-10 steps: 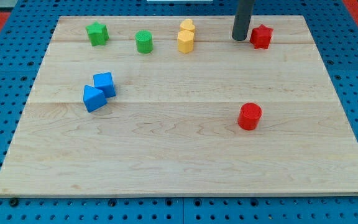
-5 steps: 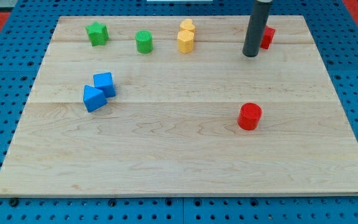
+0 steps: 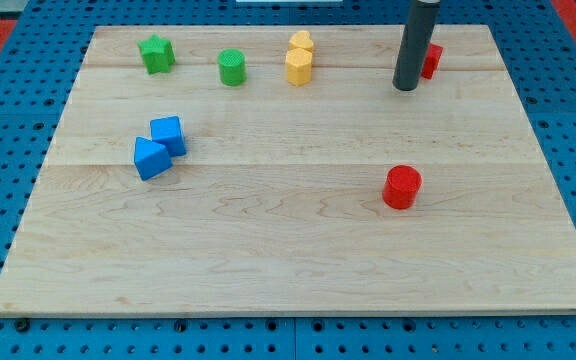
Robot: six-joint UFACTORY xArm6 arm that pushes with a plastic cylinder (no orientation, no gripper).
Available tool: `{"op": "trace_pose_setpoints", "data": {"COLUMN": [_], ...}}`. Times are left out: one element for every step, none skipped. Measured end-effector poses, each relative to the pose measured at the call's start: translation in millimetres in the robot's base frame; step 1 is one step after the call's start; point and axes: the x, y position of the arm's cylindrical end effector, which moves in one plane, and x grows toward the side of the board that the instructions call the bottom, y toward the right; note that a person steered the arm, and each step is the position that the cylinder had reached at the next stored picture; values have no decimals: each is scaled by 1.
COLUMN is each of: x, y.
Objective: Move the red star slightly to the right
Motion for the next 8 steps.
{"op": "trace_pose_setpoints", "data": {"x": [0, 0, -1, -3, -6, -7, -7, -4], "y": [-3, -6, -8, -8, -8, -8, -8, -7]}}
